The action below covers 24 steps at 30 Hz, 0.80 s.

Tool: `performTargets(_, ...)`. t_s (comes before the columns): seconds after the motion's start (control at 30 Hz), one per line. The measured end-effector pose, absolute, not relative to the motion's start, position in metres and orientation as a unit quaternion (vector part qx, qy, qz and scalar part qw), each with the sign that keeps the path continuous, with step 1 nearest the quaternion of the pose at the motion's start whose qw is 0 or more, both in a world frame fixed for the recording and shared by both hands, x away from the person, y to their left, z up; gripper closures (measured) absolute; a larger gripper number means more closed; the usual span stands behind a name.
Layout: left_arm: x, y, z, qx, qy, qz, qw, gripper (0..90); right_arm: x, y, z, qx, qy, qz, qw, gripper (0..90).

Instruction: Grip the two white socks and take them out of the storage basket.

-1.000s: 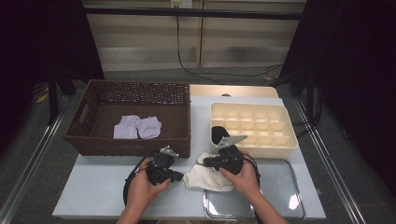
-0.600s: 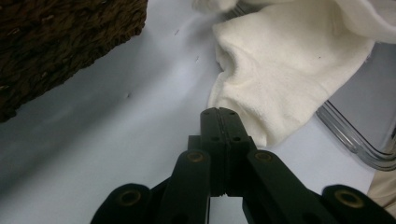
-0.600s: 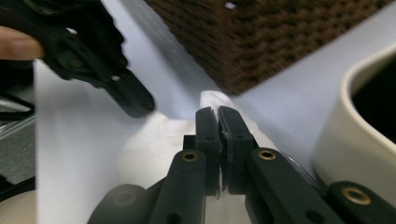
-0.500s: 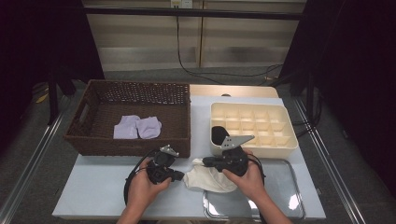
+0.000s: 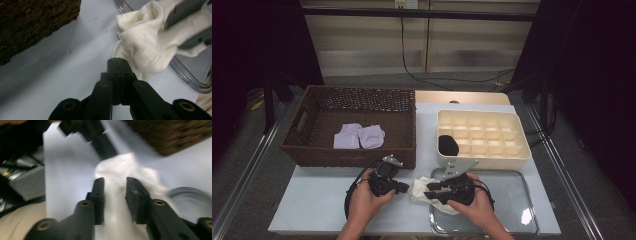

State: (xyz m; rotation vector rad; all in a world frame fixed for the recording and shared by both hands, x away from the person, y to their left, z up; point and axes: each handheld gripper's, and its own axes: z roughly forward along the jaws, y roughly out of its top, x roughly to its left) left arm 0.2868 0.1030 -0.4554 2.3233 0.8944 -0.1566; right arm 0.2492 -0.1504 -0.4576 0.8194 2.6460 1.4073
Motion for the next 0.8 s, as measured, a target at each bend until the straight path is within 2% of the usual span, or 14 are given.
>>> performTargets(0.17, 0.288, 0.105, -0.452, 0.875, 0.347, -0.065, 0.331, 89.9, 0.266, -0.162, -0.448, 0.305, 0.829, 0.468, 0.035, 63.1)
performTargets(0.3, 0.288, 0.106, -0.452, 0.874, 0.348, -0.069, 0.333, 90.0, 0.274, -0.156, -0.455, 0.304, 0.842, 0.444, 0.022, 68.7)
performTargets(0.33, 0.289, 0.109, -0.451, 0.878, 0.339, -0.069, 0.330, 89.9, 0.275, -0.151, -0.461, 0.298, 0.853, 0.428, 0.014, 75.2)
performTargets(0.4, 0.288, 0.110, -0.450, 0.870, 0.354, -0.061, 0.339, 84.1, 0.277, -0.149, -0.467, 0.299, 0.857, 0.419, 0.011, 79.2)
performTargets(0.43, 0.288, 0.110, -0.450, 0.870, 0.354, -0.061, 0.339, 79.3, 0.278, -0.149, -0.469, 0.302, 0.855, 0.422, 0.006, 80.1)
performTargets(0.57, 0.286, 0.108, -0.444, 0.863, 0.345, -0.051, 0.365, 69.2, 0.280, -0.146, -0.471, 0.293, 0.859, 0.421, 0.008, 83.3)
performTargets(0.7, 0.284, 0.096, -0.443, 0.872, 0.312, -0.032, 0.377, 61.1, 0.280, -0.146, -0.472, 0.290, 0.858, 0.424, 0.015, 79.5)
performTargets(0.8, 0.284, 0.088, -0.447, 0.880, 0.298, -0.025, 0.370, 60.6, 0.278, -0.152, -0.468, 0.296, 0.852, 0.432, 0.024, 75.2)
